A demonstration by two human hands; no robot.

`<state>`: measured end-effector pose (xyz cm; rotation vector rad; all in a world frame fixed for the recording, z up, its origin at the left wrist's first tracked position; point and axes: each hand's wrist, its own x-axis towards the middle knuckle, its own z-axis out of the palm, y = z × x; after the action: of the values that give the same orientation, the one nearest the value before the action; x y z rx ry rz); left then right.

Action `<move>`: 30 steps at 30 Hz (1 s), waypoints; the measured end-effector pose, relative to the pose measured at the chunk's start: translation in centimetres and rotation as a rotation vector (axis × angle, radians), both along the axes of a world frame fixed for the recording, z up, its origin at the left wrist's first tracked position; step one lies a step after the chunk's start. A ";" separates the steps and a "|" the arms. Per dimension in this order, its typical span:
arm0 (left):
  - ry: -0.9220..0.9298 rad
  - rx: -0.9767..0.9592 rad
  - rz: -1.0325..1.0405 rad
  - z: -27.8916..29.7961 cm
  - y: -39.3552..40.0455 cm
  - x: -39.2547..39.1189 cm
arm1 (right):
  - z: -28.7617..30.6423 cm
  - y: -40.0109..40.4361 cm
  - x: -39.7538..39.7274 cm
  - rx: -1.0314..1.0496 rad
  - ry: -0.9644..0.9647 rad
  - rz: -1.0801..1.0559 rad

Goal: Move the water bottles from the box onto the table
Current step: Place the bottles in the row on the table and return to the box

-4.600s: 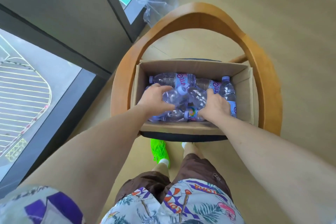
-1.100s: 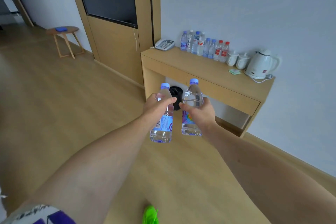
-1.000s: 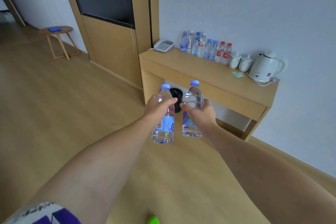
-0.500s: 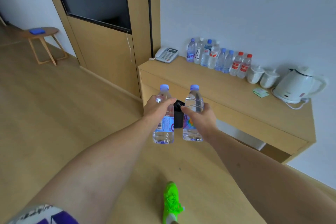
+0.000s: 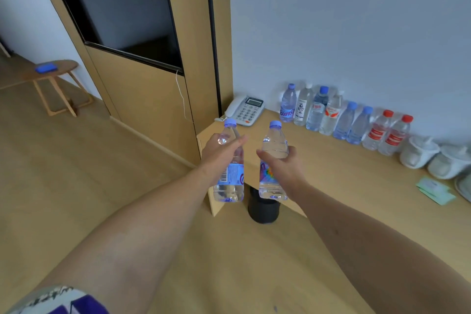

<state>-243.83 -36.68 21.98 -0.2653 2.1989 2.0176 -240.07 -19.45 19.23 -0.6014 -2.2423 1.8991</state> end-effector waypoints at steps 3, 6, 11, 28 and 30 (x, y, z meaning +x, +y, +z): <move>-0.013 -0.004 -0.022 -0.6 0.6 -5.0 | -0.4 0.2 -4.5 -0.004 -0.014 -0.028; -0.038 -0.019 -0.056 -1.9 1.4 -10.2 | -1.5 0.6 -8.8 -0.014 -0.012 -0.068; -0.061 0.059 -0.149 -4.1 3.0 -19.5 | -3.5 1.0 -16.4 -0.006 -0.019 -0.173; -0.074 0.006 -0.546 -5.4 9.7 -41.8 | -6.7 3.5 -32.1 0.147 -0.233 -0.465; -0.047 -0.044 -0.568 -5.6 10.8 -42.7 | -7.3 4.5 -33.1 0.166 -0.244 -0.461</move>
<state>-286.52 -25.90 16.40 0.2774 1.9906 1.6308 -273.18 -14.94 11.97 -1.2501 -2.1185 1.4644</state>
